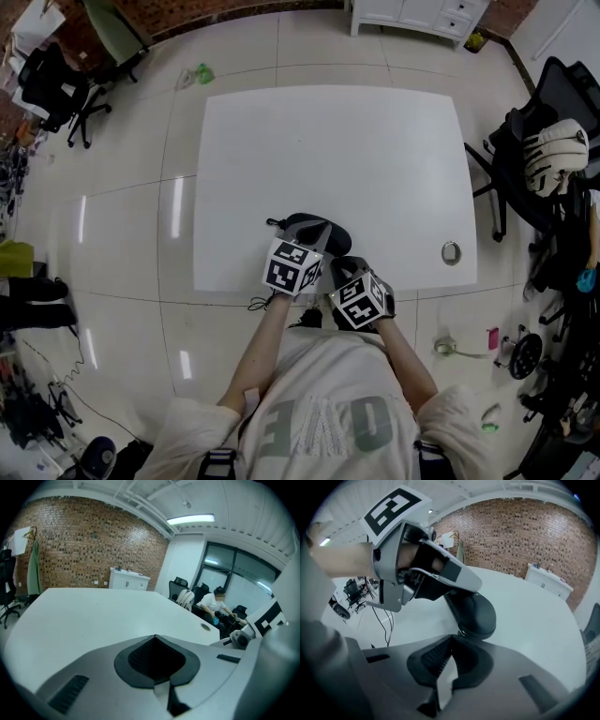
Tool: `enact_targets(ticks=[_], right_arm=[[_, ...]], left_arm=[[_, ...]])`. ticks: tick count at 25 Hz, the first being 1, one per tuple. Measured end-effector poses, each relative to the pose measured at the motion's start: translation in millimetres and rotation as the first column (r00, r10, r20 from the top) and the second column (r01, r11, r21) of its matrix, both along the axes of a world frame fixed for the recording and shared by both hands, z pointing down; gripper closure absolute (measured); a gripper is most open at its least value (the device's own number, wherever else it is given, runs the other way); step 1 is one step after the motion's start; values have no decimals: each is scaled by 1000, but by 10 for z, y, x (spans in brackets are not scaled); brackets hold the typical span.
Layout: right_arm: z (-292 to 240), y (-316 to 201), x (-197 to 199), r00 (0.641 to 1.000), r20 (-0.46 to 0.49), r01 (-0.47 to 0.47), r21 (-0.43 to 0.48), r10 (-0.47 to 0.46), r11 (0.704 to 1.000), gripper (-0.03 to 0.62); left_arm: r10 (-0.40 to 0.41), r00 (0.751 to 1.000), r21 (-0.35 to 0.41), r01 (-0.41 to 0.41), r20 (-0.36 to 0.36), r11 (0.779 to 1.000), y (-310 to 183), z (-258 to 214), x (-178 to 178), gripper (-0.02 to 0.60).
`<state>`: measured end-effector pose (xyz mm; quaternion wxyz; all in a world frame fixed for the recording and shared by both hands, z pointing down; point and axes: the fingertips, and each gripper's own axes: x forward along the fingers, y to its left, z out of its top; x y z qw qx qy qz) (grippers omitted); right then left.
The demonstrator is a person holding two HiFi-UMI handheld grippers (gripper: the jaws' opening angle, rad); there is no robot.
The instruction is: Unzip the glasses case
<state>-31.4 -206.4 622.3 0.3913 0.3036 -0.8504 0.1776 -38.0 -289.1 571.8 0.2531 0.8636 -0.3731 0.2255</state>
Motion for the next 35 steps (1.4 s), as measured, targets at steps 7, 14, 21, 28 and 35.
enact_targets(ticks=[7, 14, 21, 28, 35], right_arm=[[-4, -60, 122, 982, 65, -172, -73, 176, 982, 558], [17, -137, 78, 909, 38, -412, -77, 415, 908, 523], [45, -219, 185, 853, 24, -522, -25, 522, 853, 549], [78, -163, 202, 875, 12, -484, -29, 485, 874, 583], [-9, -84, 137, 935, 15, -354, 5, 354, 935, 586]], left_arm=[[-7, 1000, 2, 7, -7, 1000, 4, -1, -33, 578], [-26, 1000, 3, 26, -7, 1000, 1, -31, -81, 578], [-50, 997, -9, 50, -59, 999, -1, -22, -72, 578], [-38, 997, -6, 37, -65, 999, -6, 0, -45, 578], [-1, 1000, 24, 1, -2, 1000, -6, -2, -33, 578]])
